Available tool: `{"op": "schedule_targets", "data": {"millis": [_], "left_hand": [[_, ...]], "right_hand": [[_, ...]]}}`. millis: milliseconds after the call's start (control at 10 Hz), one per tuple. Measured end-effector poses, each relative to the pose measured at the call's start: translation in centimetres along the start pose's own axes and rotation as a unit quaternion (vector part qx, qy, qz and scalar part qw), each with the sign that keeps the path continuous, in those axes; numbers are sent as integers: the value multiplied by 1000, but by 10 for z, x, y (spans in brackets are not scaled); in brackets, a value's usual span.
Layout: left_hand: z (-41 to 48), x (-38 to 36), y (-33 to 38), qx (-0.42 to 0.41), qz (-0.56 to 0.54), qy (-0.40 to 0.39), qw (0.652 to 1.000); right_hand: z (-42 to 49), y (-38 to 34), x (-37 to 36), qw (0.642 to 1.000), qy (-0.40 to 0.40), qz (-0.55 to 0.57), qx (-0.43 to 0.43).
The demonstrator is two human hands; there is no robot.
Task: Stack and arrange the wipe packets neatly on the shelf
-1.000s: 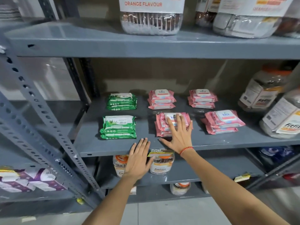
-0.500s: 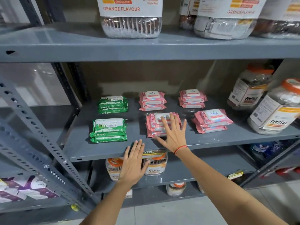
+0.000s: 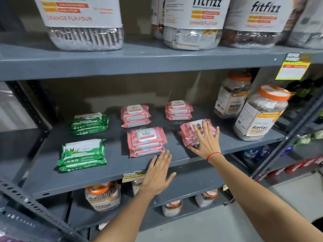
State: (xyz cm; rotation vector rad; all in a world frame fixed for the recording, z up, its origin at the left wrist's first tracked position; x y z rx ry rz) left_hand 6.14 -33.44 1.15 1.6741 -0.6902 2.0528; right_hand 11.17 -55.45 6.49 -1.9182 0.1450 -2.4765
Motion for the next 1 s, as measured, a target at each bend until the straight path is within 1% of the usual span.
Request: {"op": "schedule_targets", "data": {"millis": [200, 400, 700, 800, 900, 1000], "left_hand": [[16, -14, 10, -11, 16, -47, 999], [17, -22, 10, -12, 40, -55, 998], [17, -23, 10, -8, 49, -59, 997], [15, -18, 10, -10, 32, -69, 997], [16, -7, 5, -25, 16, -63, 998], [19, 17, -4, -34, -56, -51, 997]], "right_hand": [[12, 11, -7, 1000, -13, 16, 7], [19, 21, -22, 999, -25, 29, 18], [22, 21, -20, 999, -30, 24, 20], [18, 18, -15, 999, -29, 34, 25], [8, 14, -9, 997, 6, 61, 43], [-5, 3, 4, 990, 66, 115, 52]]}}
Point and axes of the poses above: each hand's wrist, its own z-axis towards the middle knuckle, its own x-axis out of the back of the hand, y = z × x, the point moved 5 cm from there along z, towards the middle knuckle, and after that the axes turned 12 degrees about z, right-handed, at the moved point
